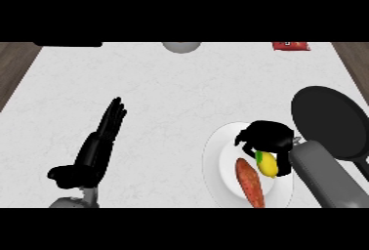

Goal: Pick the lemon from the plate and place it in the pan

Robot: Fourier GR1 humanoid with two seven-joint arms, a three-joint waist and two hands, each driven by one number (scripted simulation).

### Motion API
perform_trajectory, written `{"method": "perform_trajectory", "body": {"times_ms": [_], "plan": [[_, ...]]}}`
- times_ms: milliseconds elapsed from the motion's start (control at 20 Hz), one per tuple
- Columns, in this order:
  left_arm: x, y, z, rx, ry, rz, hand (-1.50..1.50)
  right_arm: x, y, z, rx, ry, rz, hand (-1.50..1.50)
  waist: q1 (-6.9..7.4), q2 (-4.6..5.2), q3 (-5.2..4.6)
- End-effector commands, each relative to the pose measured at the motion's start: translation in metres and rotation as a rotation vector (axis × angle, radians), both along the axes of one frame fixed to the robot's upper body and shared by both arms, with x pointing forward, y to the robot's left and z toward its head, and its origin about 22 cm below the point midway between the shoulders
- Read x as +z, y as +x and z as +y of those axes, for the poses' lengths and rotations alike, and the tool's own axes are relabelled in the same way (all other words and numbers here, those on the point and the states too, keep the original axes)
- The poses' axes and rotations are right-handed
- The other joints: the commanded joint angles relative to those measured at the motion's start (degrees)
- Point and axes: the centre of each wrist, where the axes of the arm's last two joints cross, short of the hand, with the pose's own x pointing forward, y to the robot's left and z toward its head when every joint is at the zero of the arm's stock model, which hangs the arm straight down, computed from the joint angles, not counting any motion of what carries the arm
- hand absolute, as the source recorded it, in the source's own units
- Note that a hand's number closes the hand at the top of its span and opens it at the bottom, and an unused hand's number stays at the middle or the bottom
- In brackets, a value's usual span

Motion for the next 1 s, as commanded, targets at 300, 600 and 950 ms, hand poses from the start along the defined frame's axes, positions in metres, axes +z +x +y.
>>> {"method": "perform_trajectory", "body": {"times_ms": [300, 600, 950], "plan": [[-0.012, -0.009, 0.019, 0.097, 0.004, 0.037, 0.0, -0.037, -0.03, -0.022, -0.862, 0.207, 0.066, 1.5, -6.52, -0.39, 0.8], [-0.013, -0.013, 0.015, 0.09, -0.004, 0.038, 0.0, 0.005, -0.034, 0.004, -1.143, 0.387, -0.258, 1.5, -5.52, -0.66, 0.76], [-0.015, -0.01, 0.008, 0.032, -0.002, 0.029, 0.0, 0.073, -0.07, 0.041, -1.301, 0.688, -0.433, 1.5, -3.7, 0.11, 0.87]]}}
